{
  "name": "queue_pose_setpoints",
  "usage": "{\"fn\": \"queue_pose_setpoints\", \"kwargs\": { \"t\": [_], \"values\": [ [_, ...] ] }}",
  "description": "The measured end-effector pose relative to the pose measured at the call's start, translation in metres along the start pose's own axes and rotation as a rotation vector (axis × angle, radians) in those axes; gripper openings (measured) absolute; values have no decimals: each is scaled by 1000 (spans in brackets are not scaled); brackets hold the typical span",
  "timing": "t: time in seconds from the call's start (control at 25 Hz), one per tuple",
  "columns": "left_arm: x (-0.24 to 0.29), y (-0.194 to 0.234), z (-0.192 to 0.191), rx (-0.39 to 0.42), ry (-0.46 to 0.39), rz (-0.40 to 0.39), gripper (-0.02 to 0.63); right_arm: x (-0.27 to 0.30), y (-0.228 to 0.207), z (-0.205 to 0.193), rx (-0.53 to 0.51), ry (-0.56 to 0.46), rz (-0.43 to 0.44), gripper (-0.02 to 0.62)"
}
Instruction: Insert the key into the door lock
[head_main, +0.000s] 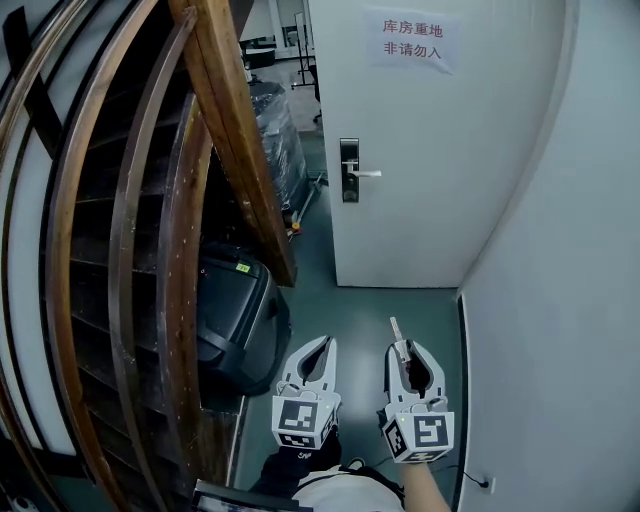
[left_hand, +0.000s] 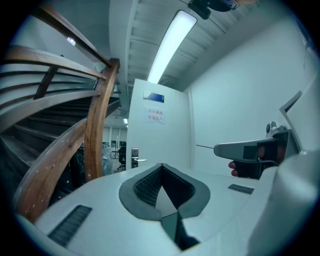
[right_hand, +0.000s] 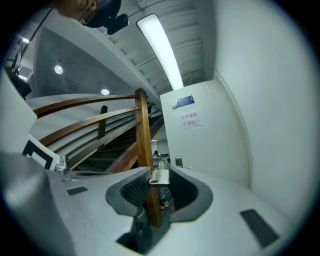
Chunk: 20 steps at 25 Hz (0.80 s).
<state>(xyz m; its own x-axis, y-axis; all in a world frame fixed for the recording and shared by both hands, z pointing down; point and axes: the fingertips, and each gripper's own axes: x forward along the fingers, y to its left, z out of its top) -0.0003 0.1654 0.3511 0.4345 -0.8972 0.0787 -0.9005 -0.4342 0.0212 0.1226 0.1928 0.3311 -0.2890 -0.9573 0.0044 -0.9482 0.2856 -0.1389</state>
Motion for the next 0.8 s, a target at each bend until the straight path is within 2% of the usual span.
{"fn": "queue_pose_setpoints", "kwargs": {
  "t": [0.4,0.8],
  "values": [
    [92,77,12,26,-10,-56,3,124,9,-2,-20,11,-35,117],
    [161,124,-5,7,31,-46,3,206,-4,-26,-20,75,-45,117]
  ]
}}
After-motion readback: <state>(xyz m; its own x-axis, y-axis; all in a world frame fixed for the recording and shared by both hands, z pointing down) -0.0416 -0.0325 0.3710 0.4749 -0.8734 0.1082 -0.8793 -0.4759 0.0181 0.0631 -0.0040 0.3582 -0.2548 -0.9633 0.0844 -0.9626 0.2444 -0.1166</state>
